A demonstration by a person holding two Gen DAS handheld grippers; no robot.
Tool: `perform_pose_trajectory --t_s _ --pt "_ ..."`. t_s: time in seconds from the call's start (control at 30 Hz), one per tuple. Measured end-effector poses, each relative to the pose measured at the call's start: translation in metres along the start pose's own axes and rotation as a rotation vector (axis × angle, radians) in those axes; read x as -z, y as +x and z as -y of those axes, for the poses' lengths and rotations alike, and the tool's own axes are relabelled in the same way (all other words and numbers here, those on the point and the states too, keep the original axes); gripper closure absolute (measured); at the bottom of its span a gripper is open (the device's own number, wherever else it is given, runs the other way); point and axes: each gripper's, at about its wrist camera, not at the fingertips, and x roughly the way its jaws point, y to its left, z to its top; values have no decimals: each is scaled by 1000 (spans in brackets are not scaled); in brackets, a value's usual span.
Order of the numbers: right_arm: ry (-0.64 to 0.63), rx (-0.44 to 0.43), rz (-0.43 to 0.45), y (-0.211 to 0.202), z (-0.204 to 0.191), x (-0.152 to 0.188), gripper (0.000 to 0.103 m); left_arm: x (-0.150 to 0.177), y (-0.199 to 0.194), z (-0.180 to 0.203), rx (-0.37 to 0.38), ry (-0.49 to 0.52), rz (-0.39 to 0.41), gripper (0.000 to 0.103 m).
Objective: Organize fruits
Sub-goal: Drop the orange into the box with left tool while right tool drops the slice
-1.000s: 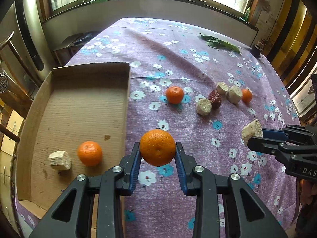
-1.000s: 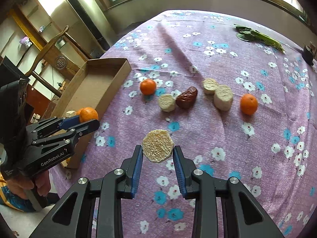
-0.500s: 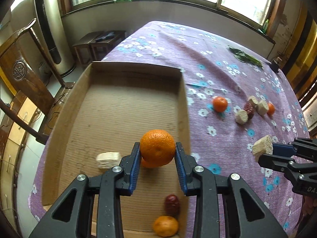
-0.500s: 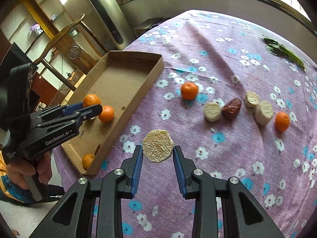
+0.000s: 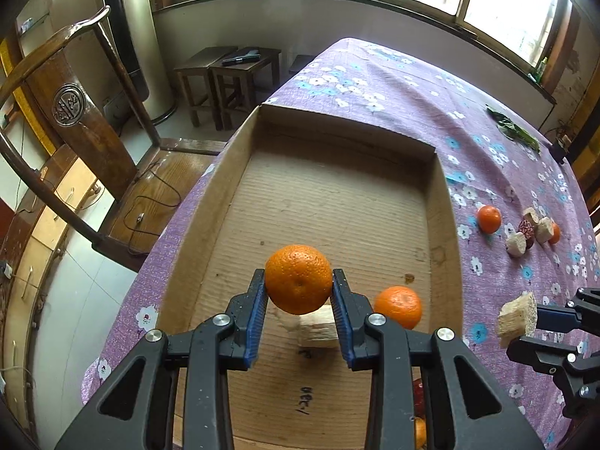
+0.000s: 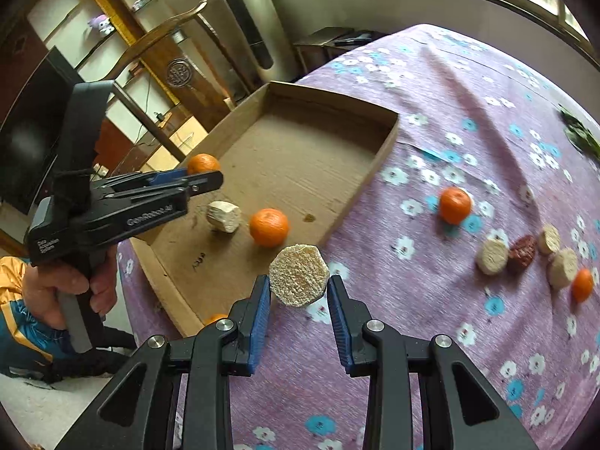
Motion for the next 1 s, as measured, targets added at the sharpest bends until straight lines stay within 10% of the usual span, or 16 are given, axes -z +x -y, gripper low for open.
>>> perform_pose_trajectory --t_s 1.0 --pt "2 15 -88 114 15 -82 68 -23 49 -1 -32 -12 -71 71"
